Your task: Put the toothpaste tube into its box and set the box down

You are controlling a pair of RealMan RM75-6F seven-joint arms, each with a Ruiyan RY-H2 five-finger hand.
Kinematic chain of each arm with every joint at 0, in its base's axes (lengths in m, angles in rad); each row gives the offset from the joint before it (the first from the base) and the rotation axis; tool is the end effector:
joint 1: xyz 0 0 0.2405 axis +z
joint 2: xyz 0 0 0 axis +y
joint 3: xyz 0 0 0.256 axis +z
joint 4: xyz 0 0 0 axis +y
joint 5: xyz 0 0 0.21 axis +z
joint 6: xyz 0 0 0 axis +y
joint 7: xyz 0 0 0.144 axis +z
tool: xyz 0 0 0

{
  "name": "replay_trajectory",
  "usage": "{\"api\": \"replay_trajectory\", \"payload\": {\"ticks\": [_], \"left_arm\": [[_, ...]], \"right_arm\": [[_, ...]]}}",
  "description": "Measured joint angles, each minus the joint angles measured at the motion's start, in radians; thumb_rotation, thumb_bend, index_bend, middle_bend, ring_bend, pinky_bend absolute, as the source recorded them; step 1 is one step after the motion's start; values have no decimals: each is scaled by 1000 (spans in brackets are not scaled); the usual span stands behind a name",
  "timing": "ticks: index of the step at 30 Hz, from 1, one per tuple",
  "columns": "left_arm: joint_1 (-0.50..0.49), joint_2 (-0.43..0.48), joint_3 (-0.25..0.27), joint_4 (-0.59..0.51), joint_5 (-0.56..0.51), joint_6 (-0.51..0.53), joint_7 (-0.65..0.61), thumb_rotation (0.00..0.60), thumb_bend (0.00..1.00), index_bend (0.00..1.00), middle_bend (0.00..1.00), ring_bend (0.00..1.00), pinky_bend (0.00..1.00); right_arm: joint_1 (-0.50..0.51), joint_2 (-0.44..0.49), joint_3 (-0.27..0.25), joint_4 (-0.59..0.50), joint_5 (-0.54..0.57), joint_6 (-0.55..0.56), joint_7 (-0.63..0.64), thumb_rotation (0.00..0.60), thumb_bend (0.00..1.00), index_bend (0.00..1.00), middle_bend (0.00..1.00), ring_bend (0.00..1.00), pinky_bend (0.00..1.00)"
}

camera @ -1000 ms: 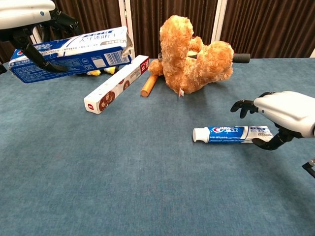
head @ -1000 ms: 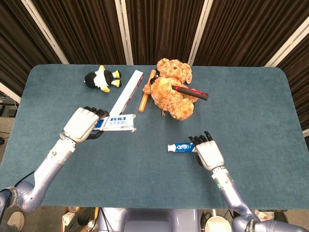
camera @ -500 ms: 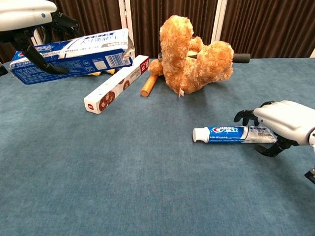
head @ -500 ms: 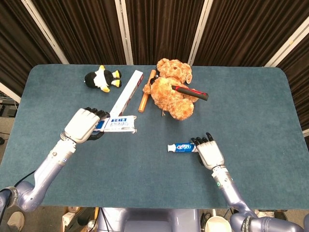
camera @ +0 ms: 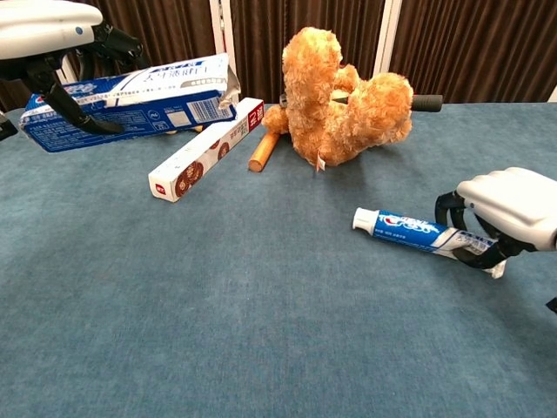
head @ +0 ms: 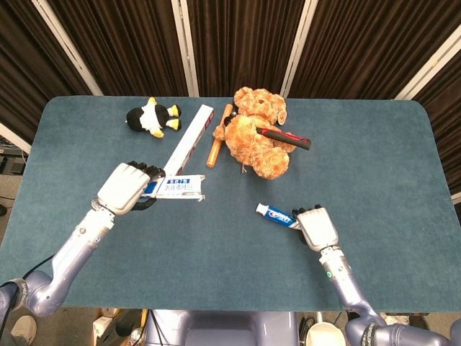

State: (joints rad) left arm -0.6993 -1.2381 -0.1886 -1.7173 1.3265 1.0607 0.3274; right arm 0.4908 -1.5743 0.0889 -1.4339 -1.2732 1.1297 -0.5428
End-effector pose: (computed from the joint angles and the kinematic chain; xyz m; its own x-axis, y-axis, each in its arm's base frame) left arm -0.1297 0.3346 0.0806 0.5192 0.0315 0.8541 0.7491 -0.4979 -0.4370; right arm -0.2216 -0.2855 -0.0123 0.6340 -0.1551 0.7577 -0.7606 -0.3023 0.5745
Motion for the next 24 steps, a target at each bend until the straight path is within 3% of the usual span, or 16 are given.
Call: {"api": "replay_trajectory", "payload": {"ticks": [8, 15, 24], "left_arm": [[-4, -23, 2, 10, 5, 6, -12, 600, 334, 372, 516, 459, 503], [-8, -89, -2, 34, 7, 25, -43, 600, 334, 380, 517, 459, 503], [-27, -251, -18, 124, 3, 55, -100, 600, 334, 381, 519, 459, 503]], "right_arm": [[-2, 92, 1, -58, -66, 35, 38, 600, 392, 662, 732, 688, 522], [3, 263, 35, -134, -137, 82, 92, 600, 393, 662, 731, 688, 522], [15, 504, 109, -209, -166, 105, 162, 600, 393, 662, 732, 688, 522]]}}
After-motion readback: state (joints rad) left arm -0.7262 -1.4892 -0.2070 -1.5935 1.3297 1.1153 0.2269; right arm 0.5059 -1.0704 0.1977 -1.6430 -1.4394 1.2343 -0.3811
